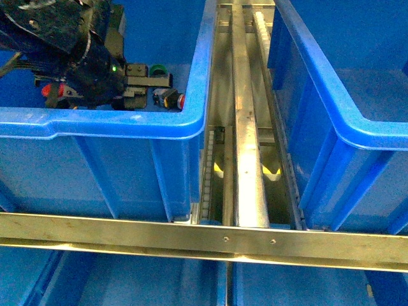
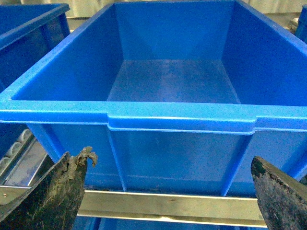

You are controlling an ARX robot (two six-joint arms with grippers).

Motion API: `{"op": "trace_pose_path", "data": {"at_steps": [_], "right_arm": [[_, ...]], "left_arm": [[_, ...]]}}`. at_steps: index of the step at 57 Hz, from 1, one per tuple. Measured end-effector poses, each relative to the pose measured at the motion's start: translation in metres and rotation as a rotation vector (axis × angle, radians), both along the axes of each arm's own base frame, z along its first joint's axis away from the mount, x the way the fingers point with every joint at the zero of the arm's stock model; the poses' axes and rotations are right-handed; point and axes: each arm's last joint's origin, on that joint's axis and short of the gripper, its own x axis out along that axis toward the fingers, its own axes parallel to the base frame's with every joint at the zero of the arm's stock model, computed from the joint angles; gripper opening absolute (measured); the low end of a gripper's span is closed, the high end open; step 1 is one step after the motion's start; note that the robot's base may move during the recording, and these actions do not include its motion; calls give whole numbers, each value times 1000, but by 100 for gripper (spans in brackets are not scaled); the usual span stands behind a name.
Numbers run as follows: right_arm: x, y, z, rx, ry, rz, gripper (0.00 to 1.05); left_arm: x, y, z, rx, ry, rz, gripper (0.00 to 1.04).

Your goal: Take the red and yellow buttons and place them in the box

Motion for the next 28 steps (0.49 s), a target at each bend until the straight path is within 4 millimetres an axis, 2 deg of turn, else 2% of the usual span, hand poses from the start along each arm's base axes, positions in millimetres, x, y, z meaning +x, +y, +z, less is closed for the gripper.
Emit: {"op": "trace_pose_path", "data": {"at_steps": [14, 20, 28], "right_arm": [[0, 0, 0, 0, 0, 0, 99], [0, 0, 0, 0, 0, 0, 99], [0, 0, 0, 0, 0, 0, 99]], "left_arm": [[-45, 38, 62, -238, -196, -96, 33], [-73, 66, 101, -443, -428, -252, 33], [-83, 65, 122, -702, -539, -532, 33]]}}
